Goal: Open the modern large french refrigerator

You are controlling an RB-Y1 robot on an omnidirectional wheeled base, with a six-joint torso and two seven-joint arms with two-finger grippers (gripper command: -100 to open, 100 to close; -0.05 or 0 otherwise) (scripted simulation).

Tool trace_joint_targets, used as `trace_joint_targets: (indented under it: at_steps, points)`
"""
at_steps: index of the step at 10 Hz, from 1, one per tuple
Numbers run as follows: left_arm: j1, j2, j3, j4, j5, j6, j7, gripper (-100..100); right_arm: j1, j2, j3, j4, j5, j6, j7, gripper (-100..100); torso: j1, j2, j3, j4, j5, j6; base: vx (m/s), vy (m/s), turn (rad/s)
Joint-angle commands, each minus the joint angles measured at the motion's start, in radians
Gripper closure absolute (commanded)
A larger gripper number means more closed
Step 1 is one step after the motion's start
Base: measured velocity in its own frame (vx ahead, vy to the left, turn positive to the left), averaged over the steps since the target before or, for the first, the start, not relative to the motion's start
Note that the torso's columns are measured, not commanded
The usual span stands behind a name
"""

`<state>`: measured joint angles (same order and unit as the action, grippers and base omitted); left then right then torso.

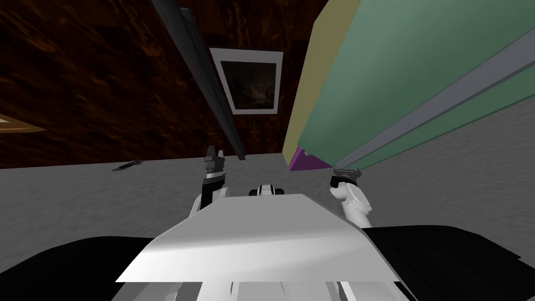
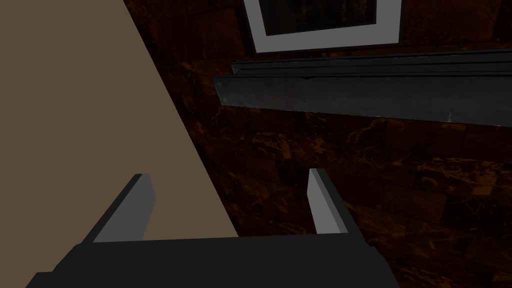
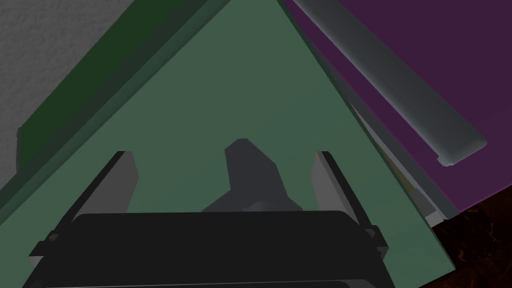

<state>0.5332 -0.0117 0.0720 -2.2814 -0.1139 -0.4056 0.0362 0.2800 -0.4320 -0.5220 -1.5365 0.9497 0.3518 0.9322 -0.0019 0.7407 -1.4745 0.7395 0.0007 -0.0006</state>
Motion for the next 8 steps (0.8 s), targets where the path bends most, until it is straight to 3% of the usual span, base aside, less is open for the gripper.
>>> trace_joint_targets:
  at_steps: [1, 5, 6, 8]
  points:
    - [0.000, 0.000, 0.000, 0.000, 0.000, 0.000, 0.000, 0, 0.010, -0.042, 0.004, 0.004, -0.055, 0.014, 0.012, -100, 0.000, -0.002, -0.001, -0.001, -0.001, 0.000, -0.011, 0.028, 0.007]
    - [0.000, 0.000, 0.000, 0.000, 0.000, 0.000, 0.000, 0, 0.033, -0.139, 0.008, 0.023, -0.170, 0.034, 0.031, -100, 0.005, -0.001, -0.001, 0.001, 0.004, 0.001, -0.004, 0.040, 0.027]
    - [0.000, 0.000, 0.000, 0.000, 0.000, 0.000, 0.000, 0, 0.033, -0.139, 0.008, 0.023, -0.175, 0.034, 0.031, -100, 0.008, 0.000, -0.001, 0.001, 0.005, 0.001, -0.002, 0.025, 0.005]
    - [0.000, 0.000, 0.000, 0.000, 0.000, 0.000, 0.000, 0, 0.044, -0.187, 0.009, 0.033, -0.234, 0.044, 0.040, -100, 0.010, 0.001, 0.000, 0.002, 0.008, 0.001, -0.002, 0.034, 0.027]
